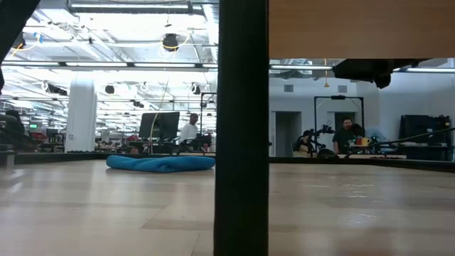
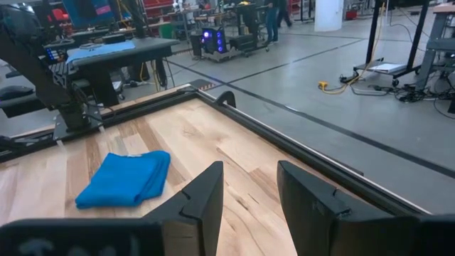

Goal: Stack small to large cups/mugs on shelf
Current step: Put the yellow mug on the shelf

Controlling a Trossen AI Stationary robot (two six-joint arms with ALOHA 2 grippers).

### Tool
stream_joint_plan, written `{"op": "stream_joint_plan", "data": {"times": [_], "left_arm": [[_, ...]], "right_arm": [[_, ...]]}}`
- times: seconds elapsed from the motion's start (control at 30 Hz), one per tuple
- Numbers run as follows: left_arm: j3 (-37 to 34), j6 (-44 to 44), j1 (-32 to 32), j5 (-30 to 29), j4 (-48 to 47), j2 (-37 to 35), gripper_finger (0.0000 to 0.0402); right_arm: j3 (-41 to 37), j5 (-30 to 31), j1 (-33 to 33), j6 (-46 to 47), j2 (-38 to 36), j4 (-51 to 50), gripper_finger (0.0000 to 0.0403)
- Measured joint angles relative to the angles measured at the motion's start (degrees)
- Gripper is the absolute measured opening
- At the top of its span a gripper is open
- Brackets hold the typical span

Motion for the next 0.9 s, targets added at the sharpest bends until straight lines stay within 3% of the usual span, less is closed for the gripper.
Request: {"op": "stream_joint_plan", "data": {"times": [0.57, 0.9], "left_arm": [[0.00, -0.93, 0.11, 0.76, -0.16, 0.00, 0.0016], [0.00, -1.33, 0.11, 0.79, -0.12, 0.02, 0.0035]], "right_arm": [[0.00, 0.00, 0.00, -0.01, 0.00, 0.02, 0.0155], [0.00, 0.00, 0.00, -0.03, 0.00, 0.02, 0.0155]]}}
